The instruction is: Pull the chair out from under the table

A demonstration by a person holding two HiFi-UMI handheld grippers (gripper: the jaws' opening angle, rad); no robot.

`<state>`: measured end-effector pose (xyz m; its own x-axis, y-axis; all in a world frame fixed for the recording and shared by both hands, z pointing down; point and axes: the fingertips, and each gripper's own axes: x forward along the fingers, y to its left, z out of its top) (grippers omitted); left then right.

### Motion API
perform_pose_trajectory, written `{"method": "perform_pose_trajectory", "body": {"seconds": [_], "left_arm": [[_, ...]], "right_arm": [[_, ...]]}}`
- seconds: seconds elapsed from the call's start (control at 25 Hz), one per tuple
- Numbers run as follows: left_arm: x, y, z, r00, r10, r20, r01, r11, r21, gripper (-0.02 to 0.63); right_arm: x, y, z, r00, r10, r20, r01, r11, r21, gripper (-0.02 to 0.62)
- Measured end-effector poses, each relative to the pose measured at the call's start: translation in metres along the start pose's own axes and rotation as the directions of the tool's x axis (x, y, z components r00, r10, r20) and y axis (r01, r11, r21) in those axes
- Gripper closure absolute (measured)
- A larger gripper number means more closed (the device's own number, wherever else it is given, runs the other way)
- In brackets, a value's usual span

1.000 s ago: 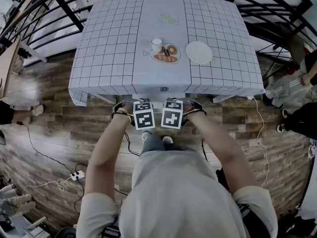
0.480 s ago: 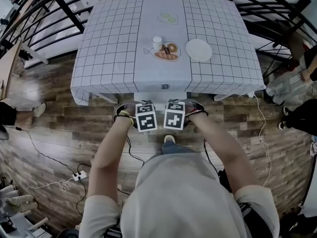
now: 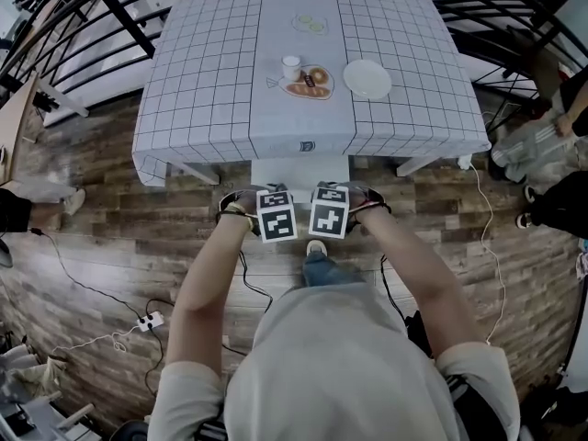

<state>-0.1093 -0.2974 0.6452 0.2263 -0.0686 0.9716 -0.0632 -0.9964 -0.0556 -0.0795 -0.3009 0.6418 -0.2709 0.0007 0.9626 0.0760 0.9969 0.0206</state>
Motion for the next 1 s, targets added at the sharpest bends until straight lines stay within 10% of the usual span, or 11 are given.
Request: {"method": "perform_pose_trajectory", "body": {"seconds": [1.0], "left_arm": [[-0.003,-0.089,0.008,1.000,-0.025,0.003,0.025,0.999,0.027,0.528]], "right_arm": [[-0.003,0.090,-0.006,1.000,0.017,-0.003,-0.017,0.999,0.037,0.522]]}}
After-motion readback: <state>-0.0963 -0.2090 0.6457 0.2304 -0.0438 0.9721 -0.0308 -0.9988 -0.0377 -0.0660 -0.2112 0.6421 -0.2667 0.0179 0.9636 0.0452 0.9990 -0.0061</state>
